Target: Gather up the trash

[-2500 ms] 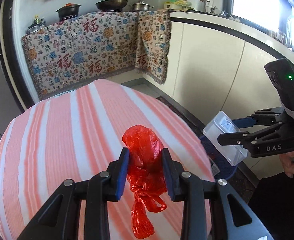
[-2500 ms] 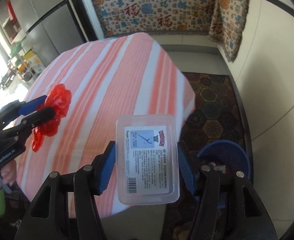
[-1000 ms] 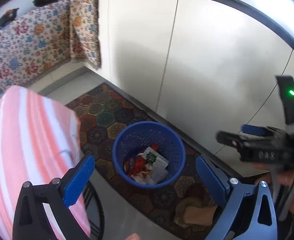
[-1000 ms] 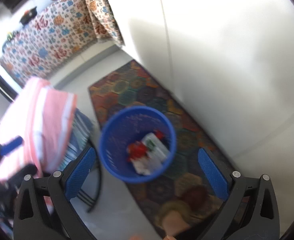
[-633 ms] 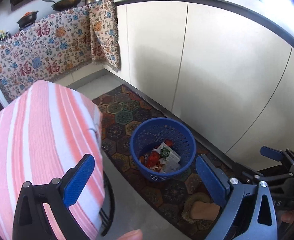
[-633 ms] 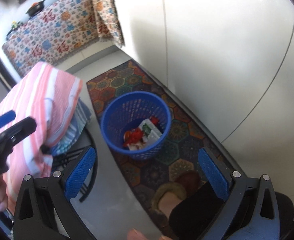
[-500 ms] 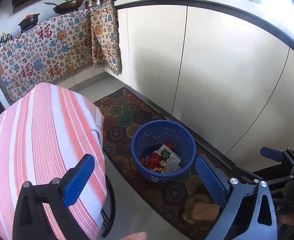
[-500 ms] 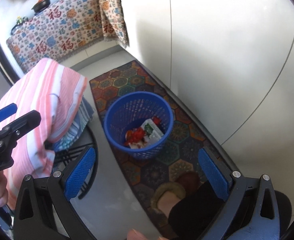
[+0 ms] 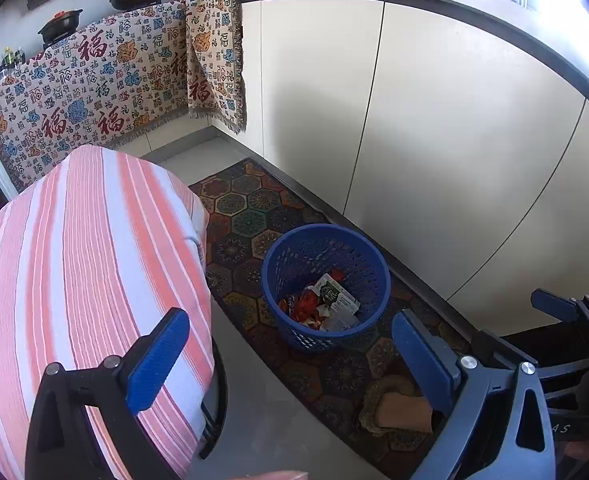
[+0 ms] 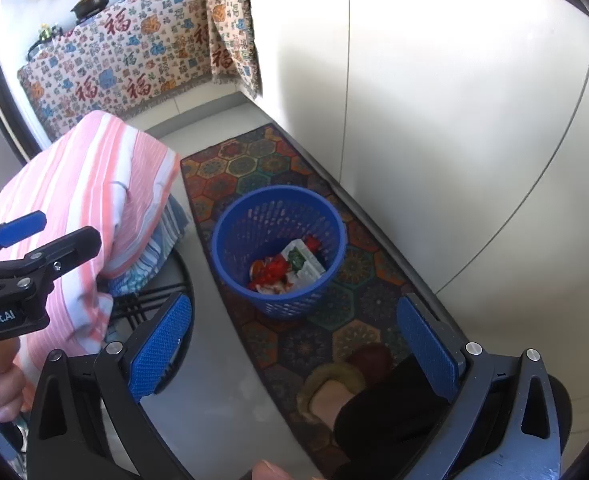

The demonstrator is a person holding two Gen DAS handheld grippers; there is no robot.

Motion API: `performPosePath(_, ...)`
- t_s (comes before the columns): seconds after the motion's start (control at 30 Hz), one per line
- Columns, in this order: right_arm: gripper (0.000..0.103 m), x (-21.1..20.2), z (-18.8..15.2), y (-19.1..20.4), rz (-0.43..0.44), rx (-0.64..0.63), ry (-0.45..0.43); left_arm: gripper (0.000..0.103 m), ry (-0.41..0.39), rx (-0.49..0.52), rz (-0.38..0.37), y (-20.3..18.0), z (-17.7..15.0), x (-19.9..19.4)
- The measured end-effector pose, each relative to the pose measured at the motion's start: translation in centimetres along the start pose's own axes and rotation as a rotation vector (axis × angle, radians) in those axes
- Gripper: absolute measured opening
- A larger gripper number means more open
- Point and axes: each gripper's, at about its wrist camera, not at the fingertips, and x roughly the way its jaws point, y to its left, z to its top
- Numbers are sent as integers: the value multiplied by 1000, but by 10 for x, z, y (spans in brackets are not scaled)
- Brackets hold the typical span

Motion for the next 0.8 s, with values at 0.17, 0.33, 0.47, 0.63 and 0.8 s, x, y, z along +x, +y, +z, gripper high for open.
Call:
performPosePath(0.17,103,-2,-1,0,-1,-4,4,103,6,-1,11,0,-1,2)
performPosePath(0.33,103,-2,-1,0,1,-4,6,103,9,-1,15,0,-2,3)
performPosePath(0.47,103,-4,-2,0,2,-2,5,103,8,0,15,0,-2,3)
performPosePath(0.63,103,-5,-3,1,0,-2,5,103,10,5,13,-1,-3,4)
performPosePath(0.8,103,-6,-3,0,-3,0,6,103,12,10,13,-3,-2,5)
